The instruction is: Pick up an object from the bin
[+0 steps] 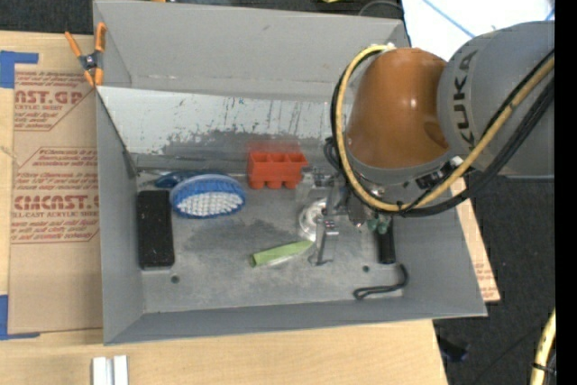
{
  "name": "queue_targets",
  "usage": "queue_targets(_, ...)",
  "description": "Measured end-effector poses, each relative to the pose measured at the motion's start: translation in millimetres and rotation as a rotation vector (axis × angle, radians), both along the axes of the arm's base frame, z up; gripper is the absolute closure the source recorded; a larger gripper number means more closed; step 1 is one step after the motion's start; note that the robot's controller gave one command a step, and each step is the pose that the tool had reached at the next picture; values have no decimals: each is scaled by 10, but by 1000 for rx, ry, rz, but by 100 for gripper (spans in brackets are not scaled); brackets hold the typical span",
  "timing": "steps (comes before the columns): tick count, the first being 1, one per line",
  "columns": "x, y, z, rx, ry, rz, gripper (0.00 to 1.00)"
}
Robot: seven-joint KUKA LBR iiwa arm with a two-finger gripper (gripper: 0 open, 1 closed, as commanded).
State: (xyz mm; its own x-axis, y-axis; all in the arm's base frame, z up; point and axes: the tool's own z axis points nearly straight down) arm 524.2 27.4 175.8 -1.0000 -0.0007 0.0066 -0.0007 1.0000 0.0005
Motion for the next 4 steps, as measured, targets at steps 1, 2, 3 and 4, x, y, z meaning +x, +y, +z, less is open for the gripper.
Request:
queue_targets(1,16,0,46,0,-8,-1,0)
queue_targets(2,-102,-8,-752,2,-11,-51,0)
queue_targets(3,-255,-111,-1066,1,-14,-55,0)
queue_targets(4,-311,218,-1060,3,-8,-61,0)
